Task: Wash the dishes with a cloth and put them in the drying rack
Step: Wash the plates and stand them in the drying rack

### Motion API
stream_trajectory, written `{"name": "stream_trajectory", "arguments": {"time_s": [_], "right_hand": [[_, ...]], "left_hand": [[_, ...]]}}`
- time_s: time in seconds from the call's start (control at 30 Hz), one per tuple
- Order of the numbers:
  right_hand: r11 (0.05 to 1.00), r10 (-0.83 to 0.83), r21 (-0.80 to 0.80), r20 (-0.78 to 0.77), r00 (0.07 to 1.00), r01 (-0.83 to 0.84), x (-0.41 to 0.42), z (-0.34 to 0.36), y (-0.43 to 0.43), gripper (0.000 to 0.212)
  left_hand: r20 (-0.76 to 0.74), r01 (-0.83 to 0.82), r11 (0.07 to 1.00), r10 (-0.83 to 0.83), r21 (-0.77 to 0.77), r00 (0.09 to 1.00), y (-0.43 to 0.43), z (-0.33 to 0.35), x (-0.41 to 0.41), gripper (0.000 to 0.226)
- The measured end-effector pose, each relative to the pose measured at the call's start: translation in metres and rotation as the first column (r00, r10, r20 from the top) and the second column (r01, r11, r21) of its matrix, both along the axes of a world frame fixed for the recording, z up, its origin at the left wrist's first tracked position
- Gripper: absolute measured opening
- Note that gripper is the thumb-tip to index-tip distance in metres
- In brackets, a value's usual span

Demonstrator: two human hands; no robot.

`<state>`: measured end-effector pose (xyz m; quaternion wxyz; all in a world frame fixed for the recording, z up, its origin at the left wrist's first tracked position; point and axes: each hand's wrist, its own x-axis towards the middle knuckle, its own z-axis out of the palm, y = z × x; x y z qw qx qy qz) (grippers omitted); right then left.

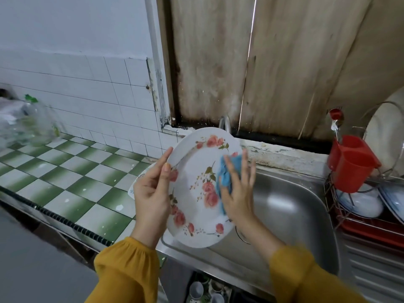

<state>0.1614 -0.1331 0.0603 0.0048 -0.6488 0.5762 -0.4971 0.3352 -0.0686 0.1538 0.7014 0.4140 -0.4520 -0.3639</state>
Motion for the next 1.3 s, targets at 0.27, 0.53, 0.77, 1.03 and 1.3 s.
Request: {"name": "stream_trajectory", "arguments": {"time_s": [0.27, 0.53, 0.77, 1.03, 1.3], "right_hand": [[0.956, 0.279, -0.084, -0.017, 0.96, -0.28, 0.063, 0.042, 0.025, 0.057], [0.992, 0.012, 0.124, -0.016, 1.0, -0.01, 0.007, -0.017, 0.01, 0.069], [0.998, 0.06, -0.007, 0.192, 0.98, -0.06, 0.043, 0.059, 0.002, 0.063], [0.996, 0.082, -0.009, -0.235, 0.968, -0.086, -0.007, -0.023, 0.015, 0.066], [0.991, 0.002, -0.134, -0.061, 0.998, -0.01, -0.003, 0.032, -0.011, 0.058]], "left_hand": [[0.116, 0.054, 0.998, -0.05, -0.033, 0.992, 0.004, -0.012, -0.018, 0.035], [0.048, -0.015, 1.0, 0.015, 0.001, 0.999, -0.001, -0.018, -0.001, 0.028], [0.131, 0.053, 0.998, -0.05, -0.022, 0.99, 0.003, -0.014, -0.03, 0.034], [0.029, -0.015, 1.0, 0.015, -0.005, 0.999, -0.01, -0.006, -0.004, 0.028], [0.074, 0.041, 0.998, -0.037, -0.048, 0.997, 0.006, -0.005, -0.024, 0.03]]}}
